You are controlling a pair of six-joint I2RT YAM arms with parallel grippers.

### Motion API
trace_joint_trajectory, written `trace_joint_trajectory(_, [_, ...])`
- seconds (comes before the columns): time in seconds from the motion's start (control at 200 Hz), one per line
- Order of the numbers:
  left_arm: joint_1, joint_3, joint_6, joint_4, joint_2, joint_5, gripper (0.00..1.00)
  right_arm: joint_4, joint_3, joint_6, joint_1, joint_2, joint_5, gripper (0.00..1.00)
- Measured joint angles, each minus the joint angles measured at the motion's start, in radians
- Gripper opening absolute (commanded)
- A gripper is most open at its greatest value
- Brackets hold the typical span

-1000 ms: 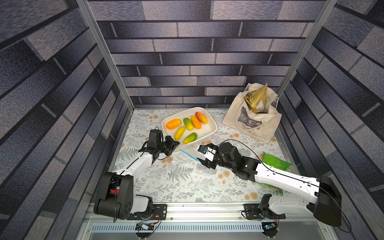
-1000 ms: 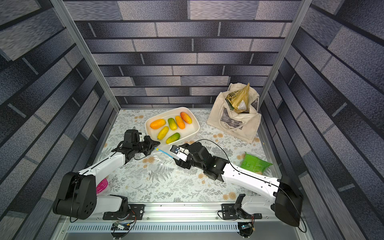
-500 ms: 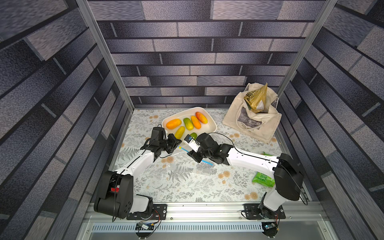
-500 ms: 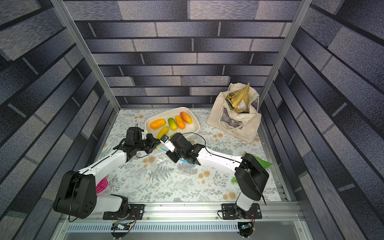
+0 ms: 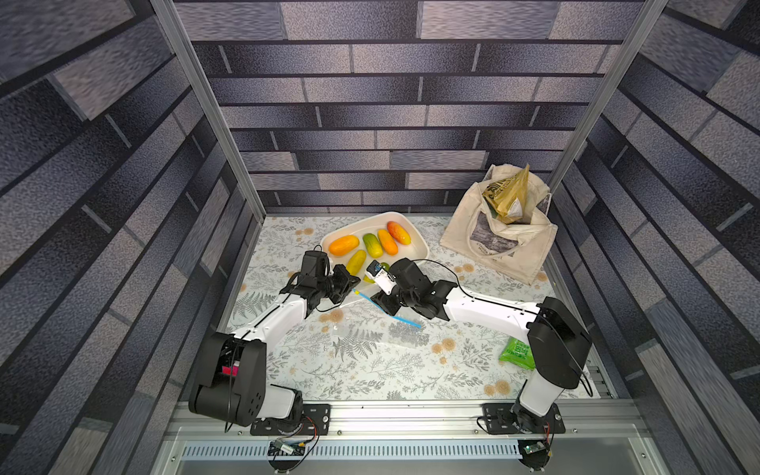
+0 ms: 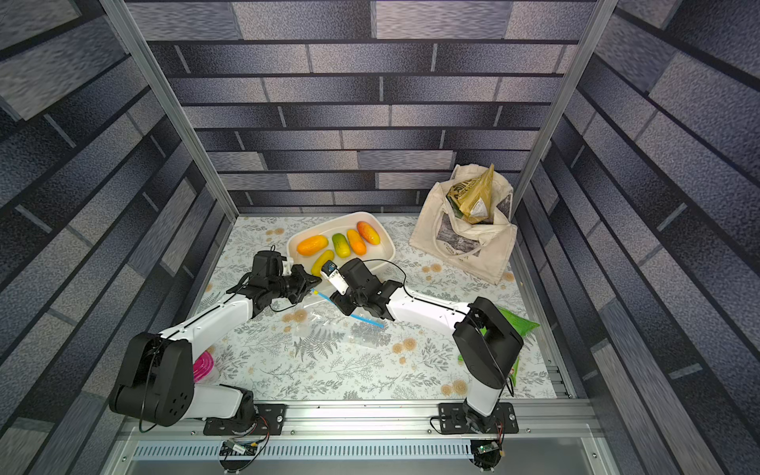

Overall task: Place the mango in a zip-top bag and seal the zipper
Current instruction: Open the zipper of the food storage bag.

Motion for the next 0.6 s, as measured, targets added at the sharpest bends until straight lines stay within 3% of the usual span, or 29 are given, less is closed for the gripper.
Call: trace_joint_trajectory(0.601, [0.0, 0.0, 0.0, 0.0, 0.014, 0.0, 0.0, 0.048, -0.005, -0.053, 0.0, 0.013, -0.043, 0.51])
